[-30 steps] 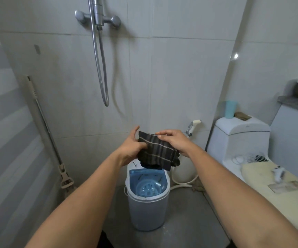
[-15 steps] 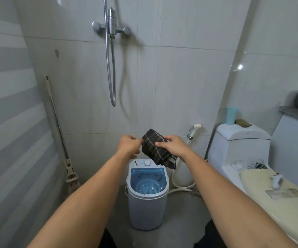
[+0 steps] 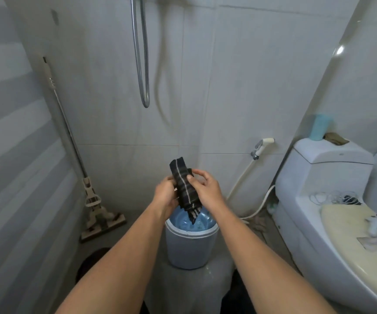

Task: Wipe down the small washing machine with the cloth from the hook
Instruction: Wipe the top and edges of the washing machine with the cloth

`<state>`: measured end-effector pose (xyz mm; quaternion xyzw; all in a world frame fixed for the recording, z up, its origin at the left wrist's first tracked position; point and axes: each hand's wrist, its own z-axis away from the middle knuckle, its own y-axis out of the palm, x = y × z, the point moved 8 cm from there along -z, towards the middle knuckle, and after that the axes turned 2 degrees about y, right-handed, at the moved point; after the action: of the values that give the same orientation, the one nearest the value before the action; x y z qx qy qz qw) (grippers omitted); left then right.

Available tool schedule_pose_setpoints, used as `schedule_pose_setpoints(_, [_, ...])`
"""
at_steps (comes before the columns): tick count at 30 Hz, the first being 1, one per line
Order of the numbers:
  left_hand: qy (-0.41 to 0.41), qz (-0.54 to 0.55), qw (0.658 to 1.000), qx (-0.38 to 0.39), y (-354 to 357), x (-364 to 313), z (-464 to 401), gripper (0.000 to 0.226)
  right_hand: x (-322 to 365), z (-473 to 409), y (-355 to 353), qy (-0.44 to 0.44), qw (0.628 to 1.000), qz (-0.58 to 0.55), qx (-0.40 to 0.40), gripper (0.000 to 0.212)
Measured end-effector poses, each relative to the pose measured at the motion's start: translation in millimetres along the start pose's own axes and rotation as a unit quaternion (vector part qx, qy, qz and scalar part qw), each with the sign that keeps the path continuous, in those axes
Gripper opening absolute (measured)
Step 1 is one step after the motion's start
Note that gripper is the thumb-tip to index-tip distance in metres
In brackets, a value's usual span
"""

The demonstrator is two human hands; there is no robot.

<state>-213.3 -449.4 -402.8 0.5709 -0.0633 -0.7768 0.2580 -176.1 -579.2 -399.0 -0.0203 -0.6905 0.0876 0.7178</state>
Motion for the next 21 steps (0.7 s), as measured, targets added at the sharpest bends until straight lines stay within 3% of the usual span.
schedule_pose_setpoints(3, [-0.019, -0.007, 1.000, -0.012, -9, 16, -32, 0.021, -20, -23, 19, -0.015, 1.000, 0.021, -0.003, 0.035])
schedule_pose_setpoints(6, [-0.050, -0.064, 0.997, -0.004, -17, 31, -62, 0.023, -50, -41, 29, 0.037, 0.999, -0.029, -0.002, 0.035])
schedule_pose_setpoints(11, [-0.103, -0.286, 0.952, -0.011, -45, 49, -118, 0.031, -129, -68, 46, 0.177, 0.977, -0.117, -0.002, 0.036])
schedule_pose_setpoints(14, [-0.082, -0.326, 0.942, -0.018, -60, 58, -157, 0.033, -173, -82, 63, 0.298, 0.924, -0.239, 0.015, 0.053])
schedule_pose_setpoints(16, [-0.047, -0.312, 0.946, -0.067, -79, 58, -181, 0.033, -195, -96, 71, 0.359, 0.875, -0.324, 0.022, 0.060])
schedule_pose_setpoints(19, [-0.044, -0.312, 0.938, -0.146, -127, 75, -210, 0.031, -209, -128, 71, 0.358, 0.827, -0.434, 0.001, 0.059])
schedule_pose_setpoints(21, [-0.089, -0.308, 0.933, -0.165, -155, 100, -226, 0.037, -214, -152, 66, 0.350, 0.818, -0.457, -0.019, 0.051])
